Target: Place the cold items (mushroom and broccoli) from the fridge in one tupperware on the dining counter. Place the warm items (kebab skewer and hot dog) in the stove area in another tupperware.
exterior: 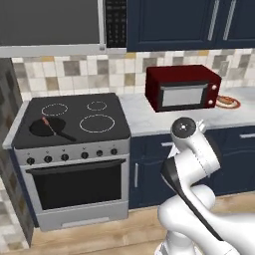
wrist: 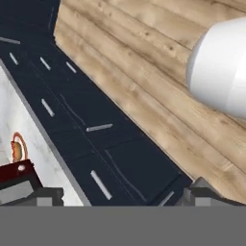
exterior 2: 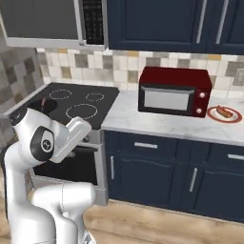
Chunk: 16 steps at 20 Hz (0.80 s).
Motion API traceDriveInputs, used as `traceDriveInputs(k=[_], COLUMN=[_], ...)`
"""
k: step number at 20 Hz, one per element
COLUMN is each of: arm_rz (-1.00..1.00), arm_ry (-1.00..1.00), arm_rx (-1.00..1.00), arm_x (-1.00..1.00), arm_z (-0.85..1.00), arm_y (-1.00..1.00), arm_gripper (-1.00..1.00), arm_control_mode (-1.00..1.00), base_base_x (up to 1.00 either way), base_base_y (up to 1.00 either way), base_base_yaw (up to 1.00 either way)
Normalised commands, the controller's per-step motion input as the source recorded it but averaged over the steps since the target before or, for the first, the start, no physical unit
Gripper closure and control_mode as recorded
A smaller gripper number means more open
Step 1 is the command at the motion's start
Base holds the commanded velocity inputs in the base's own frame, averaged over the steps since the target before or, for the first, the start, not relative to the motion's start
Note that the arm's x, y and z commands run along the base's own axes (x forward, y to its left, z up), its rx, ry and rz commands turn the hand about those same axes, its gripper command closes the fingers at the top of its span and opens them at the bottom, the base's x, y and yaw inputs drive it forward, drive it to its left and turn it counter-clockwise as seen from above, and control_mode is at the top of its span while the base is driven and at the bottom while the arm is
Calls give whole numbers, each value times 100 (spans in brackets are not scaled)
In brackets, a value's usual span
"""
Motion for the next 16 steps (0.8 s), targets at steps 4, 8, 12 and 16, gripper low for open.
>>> traceDriveInputs(k=[4, 8, 12, 16], arm_rz=[0, 0, 0, 0], arm_ry=[0, 0, 0, 0], arm_rx=[0, 0, 0, 0], arm_x=[0, 0, 0, 0], arm_z=[0, 0, 0, 0], arm_y=[0, 0, 0, 0], arm_gripper=[-100, -100, -100, -100], arm_control_mode=[100, 100, 100, 100], base_base_x=[0, 3, 33, 61], base_base_y=[97, 92, 89, 86], base_base_yaw=[-56, -49, -31, -17])
